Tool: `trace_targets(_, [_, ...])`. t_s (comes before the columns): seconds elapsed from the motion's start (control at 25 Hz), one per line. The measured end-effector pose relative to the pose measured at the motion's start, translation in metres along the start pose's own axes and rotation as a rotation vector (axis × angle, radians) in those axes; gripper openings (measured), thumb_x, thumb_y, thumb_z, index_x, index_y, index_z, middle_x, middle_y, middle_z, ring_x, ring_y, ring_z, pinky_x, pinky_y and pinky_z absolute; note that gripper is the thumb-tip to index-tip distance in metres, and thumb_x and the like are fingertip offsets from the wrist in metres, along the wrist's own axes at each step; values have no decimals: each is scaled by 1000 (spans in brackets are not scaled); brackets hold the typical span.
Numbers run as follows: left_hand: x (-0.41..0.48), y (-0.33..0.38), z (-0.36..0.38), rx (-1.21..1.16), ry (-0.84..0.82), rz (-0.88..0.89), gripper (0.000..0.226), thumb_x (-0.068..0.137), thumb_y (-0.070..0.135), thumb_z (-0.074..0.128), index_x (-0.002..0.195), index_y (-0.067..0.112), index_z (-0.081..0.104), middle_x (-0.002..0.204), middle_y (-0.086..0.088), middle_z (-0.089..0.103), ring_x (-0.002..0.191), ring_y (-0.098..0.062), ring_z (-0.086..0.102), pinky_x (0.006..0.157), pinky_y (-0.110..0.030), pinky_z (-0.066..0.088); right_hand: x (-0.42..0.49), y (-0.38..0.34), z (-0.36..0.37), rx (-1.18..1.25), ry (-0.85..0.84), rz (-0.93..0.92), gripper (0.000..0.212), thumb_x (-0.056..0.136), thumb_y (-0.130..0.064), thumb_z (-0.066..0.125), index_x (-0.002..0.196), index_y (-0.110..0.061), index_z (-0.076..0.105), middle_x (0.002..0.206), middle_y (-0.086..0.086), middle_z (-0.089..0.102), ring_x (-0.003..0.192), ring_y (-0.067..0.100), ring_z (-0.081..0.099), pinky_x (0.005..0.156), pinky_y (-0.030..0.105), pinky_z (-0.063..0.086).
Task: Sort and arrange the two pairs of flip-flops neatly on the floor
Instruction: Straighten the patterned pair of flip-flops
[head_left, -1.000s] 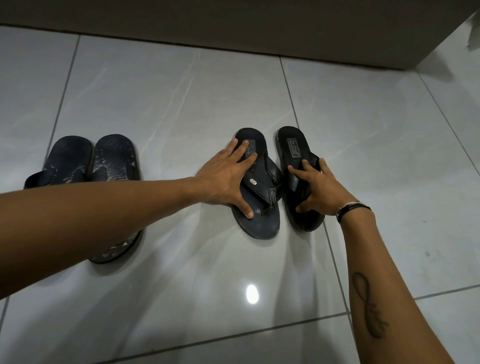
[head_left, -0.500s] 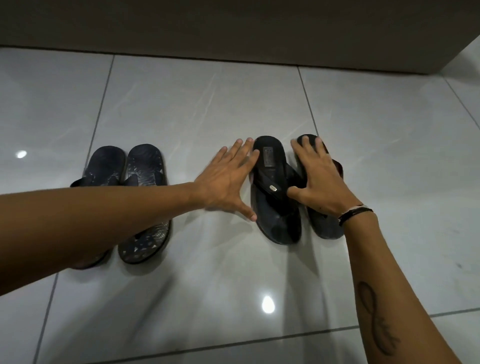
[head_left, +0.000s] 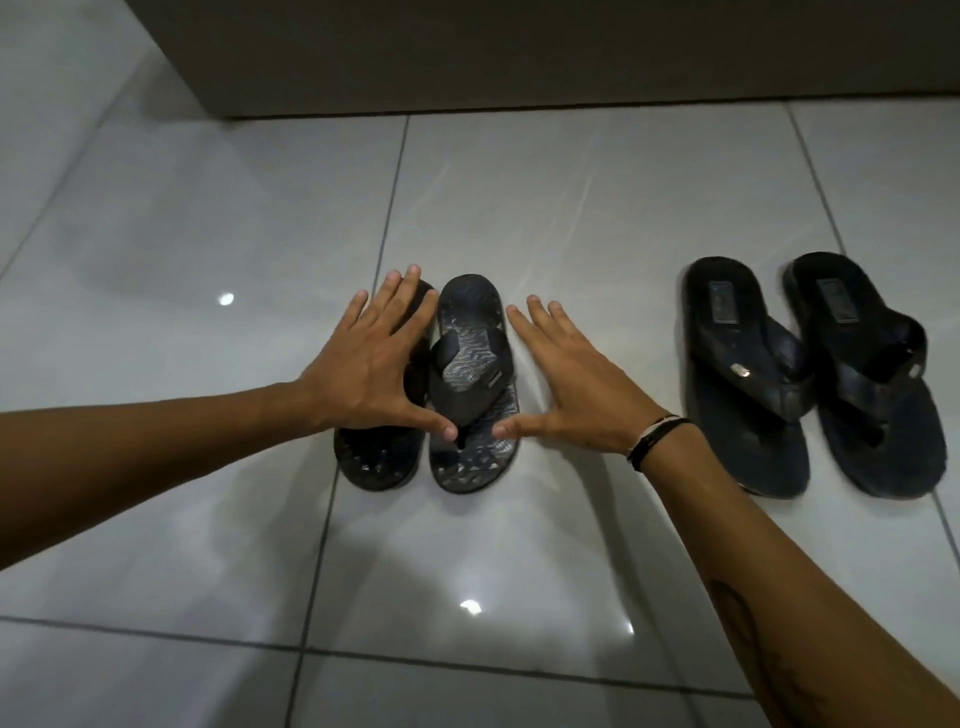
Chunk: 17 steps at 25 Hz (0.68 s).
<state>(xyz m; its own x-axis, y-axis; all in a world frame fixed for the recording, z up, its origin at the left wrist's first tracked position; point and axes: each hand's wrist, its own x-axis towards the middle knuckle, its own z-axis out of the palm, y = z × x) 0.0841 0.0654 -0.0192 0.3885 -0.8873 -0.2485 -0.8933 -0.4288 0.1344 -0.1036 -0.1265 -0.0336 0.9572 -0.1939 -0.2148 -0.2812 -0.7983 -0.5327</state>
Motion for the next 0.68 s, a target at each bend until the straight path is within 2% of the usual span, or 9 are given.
trace_targets(0.08, [-15,-19,0,-25,-89,-15,163,43,110,49,167,21,-8,172,-7,-30,159,-27,-27,130,-51,-3,11,-16,10,-21,-56,-34,138,69,-69,82,168,-19,-1,177,6,-9,164,25,-12,131,40,9])
trace_targets(0.24, [-25,-34,6,-58,-276,-32,165,44,97,71,167,20,-7,173,-5,-29,159,-25,-28,132,-46,4,28,-31,21,-164,-90,-78,137,69,-66,84,167,-9,6,177,10,-3,164,24,-7,133,38,7])
trace_targets(0.36, [-25,-34,10,-40,-271,-27,165,45,94,75,167,19,-7,175,-4,-22,160,-23,-25,133,-45,5,36,-37,24,-232,-107,-67,135,66,-65,86,165,-5,16,176,12,9,164,28,1,131,37,8])
trace_targets(0.52, [-32,-52,7,-43,-312,-74,167,41,96,72,166,22,-10,175,-1,-24,160,-21,-25,132,-48,10,49,-65,36,-271,-95,-63,136,62,-68,86,163,-3,21,174,15,17,163,32,10,133,38,12])
trace_targets(0.68, [-73,-117,-1,23,-359,-92,167,43,94,75,166,22,-12,174,-2,-24,159,-22,-26,131,-41,1,74,-132,76,-235,-73,-99,135,66,-68,83,163,1,19,174,19,16,162,36,10,133,44,12])
